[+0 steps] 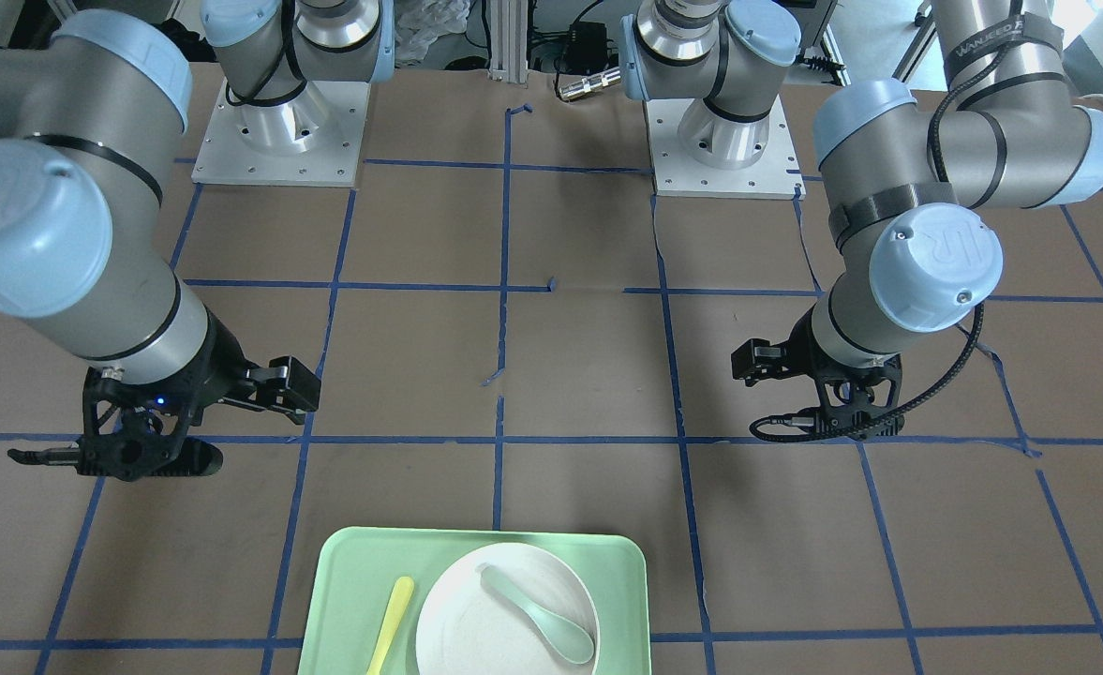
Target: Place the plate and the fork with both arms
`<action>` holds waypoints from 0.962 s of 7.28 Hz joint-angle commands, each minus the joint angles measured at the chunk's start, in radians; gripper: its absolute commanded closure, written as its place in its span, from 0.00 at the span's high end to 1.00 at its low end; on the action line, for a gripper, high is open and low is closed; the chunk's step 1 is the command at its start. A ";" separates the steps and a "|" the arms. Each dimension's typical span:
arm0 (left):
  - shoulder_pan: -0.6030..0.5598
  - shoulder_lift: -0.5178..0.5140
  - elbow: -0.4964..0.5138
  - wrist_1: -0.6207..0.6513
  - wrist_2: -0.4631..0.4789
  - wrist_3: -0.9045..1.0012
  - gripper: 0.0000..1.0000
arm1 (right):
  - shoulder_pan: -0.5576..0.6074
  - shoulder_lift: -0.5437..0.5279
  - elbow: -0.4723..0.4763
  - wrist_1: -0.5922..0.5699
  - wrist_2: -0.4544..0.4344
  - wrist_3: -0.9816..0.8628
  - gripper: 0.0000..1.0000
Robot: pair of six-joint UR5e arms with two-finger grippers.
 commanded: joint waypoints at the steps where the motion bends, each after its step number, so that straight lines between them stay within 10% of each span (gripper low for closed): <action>1: -0.011 0.018 0.059 -0.031 -0.069 -0.070 1.00 | -0.002 -0.053 0.003 0.064 -0.039 -0.024 1.00; 7: -0.034 0.129 0.203 -0.246 -0.059 -0.159 1.00 | 0.007 -0.143 0.025 0.182 -0.042 -0.027 1.00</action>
